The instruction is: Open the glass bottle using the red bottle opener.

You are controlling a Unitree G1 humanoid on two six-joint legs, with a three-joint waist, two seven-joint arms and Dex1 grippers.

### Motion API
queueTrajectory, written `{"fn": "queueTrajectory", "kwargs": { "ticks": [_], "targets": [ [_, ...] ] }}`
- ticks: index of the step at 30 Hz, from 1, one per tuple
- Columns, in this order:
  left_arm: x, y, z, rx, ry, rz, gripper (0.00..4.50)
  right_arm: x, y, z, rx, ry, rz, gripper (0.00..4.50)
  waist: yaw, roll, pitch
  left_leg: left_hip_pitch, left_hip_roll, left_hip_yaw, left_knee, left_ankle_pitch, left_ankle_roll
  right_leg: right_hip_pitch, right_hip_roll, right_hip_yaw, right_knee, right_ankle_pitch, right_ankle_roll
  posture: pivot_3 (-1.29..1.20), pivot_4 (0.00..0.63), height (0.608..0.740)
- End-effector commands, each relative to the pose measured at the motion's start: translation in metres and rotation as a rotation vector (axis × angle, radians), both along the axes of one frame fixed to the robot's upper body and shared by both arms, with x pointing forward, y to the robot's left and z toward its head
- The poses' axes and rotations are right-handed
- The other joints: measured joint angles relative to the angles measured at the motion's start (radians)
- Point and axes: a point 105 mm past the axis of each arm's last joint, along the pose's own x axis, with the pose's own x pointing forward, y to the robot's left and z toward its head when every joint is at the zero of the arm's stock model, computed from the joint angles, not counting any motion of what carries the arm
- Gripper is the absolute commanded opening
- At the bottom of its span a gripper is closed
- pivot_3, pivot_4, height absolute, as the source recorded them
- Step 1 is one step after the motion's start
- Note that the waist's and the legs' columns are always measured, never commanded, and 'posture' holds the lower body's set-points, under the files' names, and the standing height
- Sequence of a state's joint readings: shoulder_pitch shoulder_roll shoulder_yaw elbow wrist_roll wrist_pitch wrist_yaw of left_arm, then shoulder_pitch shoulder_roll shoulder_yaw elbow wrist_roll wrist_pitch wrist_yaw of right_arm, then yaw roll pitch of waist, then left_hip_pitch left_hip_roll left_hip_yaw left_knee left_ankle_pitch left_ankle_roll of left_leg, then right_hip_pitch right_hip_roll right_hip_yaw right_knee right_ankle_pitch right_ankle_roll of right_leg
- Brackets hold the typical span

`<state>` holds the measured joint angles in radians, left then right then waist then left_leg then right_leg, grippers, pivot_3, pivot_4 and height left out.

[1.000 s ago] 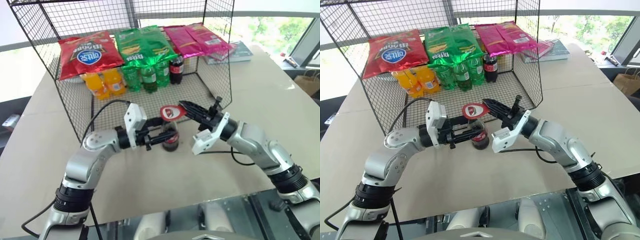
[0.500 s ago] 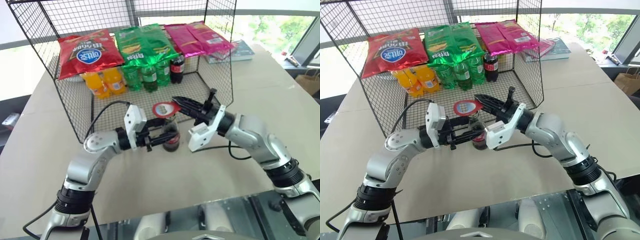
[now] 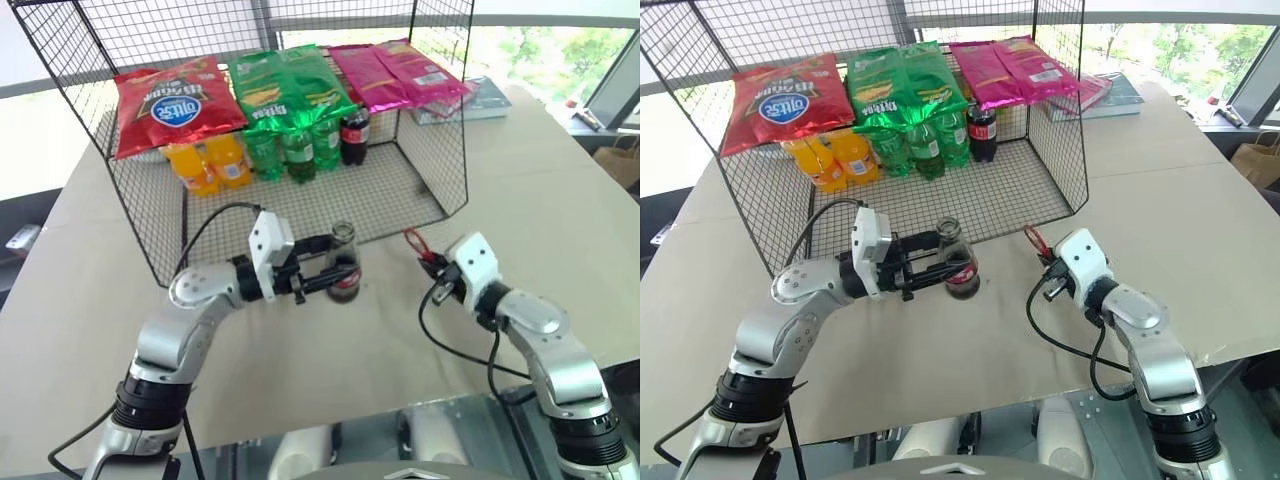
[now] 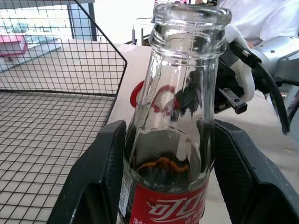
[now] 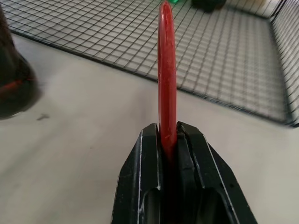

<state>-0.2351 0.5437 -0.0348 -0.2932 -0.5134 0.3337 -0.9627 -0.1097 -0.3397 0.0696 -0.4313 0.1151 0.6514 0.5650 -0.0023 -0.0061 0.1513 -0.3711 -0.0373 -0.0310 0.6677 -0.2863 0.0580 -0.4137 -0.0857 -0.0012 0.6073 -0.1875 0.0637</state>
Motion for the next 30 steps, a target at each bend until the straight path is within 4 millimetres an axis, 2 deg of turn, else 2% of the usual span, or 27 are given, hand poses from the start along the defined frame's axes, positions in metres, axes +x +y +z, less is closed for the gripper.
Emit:
{"fn": "queueTrajectory", "kwargs": {
  "ticks": [1,6,7,9,13,15,16,18,19,23,27,30],
  "targets": [
    [-0.004,0.0,-0.001,0.012,-0.014,-0.007,2.12,-0.003,0.004,-0.014,0.051,0.142,0.017,1.71,0.001,0.0,0.0,0.0,0.0,0.0,0.0,0.0,0.0,0.0,0.0,0.0,0.0,0.0,0.0,0.0,0.15,0.74],
    [-0.004,0.0,-0.001,0.012,-0.018,-0.003,2.12,0.004,-0.007,-0.017,0.044,0.191,-0.013,4.13,-0.003,0.0,0.0,-0.001,-0.001,0.0,0.001,0.0,0.0,0.0,0.0,0.0,0.0,0.0,0.0,0.0,0.15,0.74],
    [-0.005,0.0,-0.001,0.011,-0.019,-0.002,2.12,0.006,-0.01,-0.015,0.032,0.183,-0.022,4.38,-0.002,0.0,0.0,-0.001,-0.001,0.0,0.001,0.0,0.0,0.0,0.0,0.0,0.0,0.0,0.001,0.0,0.15,0.74],
    [-0.005,0.001,-0.001,0.007,-0.02,-0.001,2.12,0.008,-0.014,-0.012,0.008,0.161,-0.033,4.38,0.0,-0.001,0.0,-0.001,-0.001,-0.001,0.001,0.0,0.0,0.0,0.0,-0.001,0.0,0.002,0.003,0.0,0.15,0.74],
    [-0.007,0.002,0.006,-0.038,-0.029,-0.004,2.12,0.017,-0.024,0.008,-0.157,-0.039,-0.055,4.38,-0.002,-0.001,0.001,-0.002,-0.002,-0.001,0.001,0.0,0.0,0.0,0.0,-0.001,-0.001,0.002,0.003,0.0,0.15,0.74],
    [-0.008,0.003,0.006,-0.034,-0.031,-0.007,3.16,0.019,-0.023,0.017,-0.168,-0.098,-0.046,4.5,-0.005,-0.001,0.001,-0.002,-0.002,-0.001,0.0,0.002,-0.003,0.0,0.0,-0.001,-0.001,0.002,0.004,0.0,0.15,0.74],
    [-0.009,0.003,0.006,-0.034,-0.033,-0.005,3.42,0.02,-0.023,0.02,-0.174,-0.12,-0.039,4.5,-0.008,-0.001,0.001,-0.002,-0.001,-0.001,0.0,0.002,-0.004,-0.001,0.0,-0.001,-0.001,0.002,0.004,0.0,0.15,0.74],
    [-0.008,0.004,0.006,-0.033,-0.04,0.004,4.33,0.02,-0.022,0.025,-0.182,-0.15,-0.032,4.5,-0.01,-0.001,0.001,-0.003,-0.001,-0.001,0.0,0.003,-0.005,-0.002,0.0,-0.001,-0.001,0.002,0.004,0.0,0.15,0.74],
    [-0.008,0.005,0.007,-0.036,-0.04,0.006,4.43,0.021,-0.021,0.029,-0.177,-0.171,-0.022,4.5,-0.01,-0.001,0.001,-0.004,-0.001,-0.001,0.0,0.003,-0.005,-0.002,0.0,-0.001,-0.001,0.002,0.004,0.0,0.15,0.74],
    [-0.013,0.01,0.013,-0.052,-0.052,0.013,4.43,0.022,-0.014,0.042,-0.155,-0.239,0.024,4.5,-0.009,-0.001,0.002,-0.005,-0.001,-0.001,0.001,0.003,-0.005,-0.003,0.0,-0.001,-0.001,0.002,0.004,0.0,0.15,0.74],
    [-0.021,0.027,0.023,-0.09,-0.063,0.069,4.43,0.02,-0.01,0.047,-0.128,-0.273,0.061,4.5,-0.009,-0.002,0.002,-0.008,-0.001,-0.002,0.001,0.003,-0.005,-0.006,0.0,-0.001,-0.001,0.002,0.004,0.0,0.15,0.74],
    [-0.023,0.047,0.03,-0.164,-0.038,0.185,4.43,0.016,-0.013,0.047,-0.109,-0.276,0.083,4.5,-0.009,-0.002,0.002,-0.009,-0.001,-0.002,0.001,0.003,-0.005,-0.007,0.0,-0.001,-0.001,0.002,0.004,0.0,0.15,0.74]
  ]
}}
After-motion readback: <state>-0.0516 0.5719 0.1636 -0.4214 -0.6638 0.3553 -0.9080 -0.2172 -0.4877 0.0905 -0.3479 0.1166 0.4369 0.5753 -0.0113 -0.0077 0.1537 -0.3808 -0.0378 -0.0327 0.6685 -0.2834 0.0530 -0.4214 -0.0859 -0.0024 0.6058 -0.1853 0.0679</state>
